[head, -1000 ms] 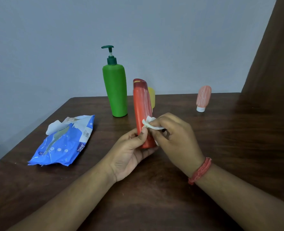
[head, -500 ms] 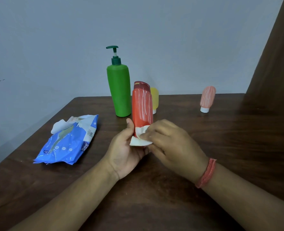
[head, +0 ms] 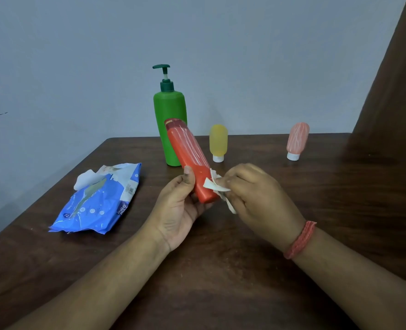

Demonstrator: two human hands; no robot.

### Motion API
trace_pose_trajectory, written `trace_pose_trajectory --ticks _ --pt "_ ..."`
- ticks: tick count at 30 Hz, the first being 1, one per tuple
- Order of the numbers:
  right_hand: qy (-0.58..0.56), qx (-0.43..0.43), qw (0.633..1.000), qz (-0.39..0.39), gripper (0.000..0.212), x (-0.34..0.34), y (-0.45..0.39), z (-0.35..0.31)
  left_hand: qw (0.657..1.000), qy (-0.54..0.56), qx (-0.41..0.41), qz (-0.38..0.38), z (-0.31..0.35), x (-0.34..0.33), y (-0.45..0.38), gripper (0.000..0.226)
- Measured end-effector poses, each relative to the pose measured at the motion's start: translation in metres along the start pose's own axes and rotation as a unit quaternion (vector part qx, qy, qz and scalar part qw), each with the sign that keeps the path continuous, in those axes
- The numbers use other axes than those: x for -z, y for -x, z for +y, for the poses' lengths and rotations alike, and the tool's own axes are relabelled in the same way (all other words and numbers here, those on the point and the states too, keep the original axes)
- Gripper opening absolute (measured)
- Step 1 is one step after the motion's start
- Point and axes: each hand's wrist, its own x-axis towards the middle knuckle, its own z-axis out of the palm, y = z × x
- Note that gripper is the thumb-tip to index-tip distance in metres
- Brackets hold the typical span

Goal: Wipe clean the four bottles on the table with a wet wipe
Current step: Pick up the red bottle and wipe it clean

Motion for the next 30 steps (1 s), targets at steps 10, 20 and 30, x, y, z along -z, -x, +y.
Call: trace_pose_trajectory --ticks 10,20,30 --pt "-0.025 -0.034 0.999 -0.003 0.015 -0.003 0.003 0.005 0.999 0.043 -0.007 -0.004 0.002 0.002 -0.004 0.052" --pt "-0.027 -0.027 0.999 0.009 0.019 -0.002 0.005 0.011 0.995 0.026 0.032 -0.088 -0.003 0.004 -0.002 0.045" --pt "-0.055 -0.062 0.996 0.026 0.017 -0.008 0.007 0.014 0.995 0.007 0.057 -0.086 -0.002 0.000 -0.001 0.044"
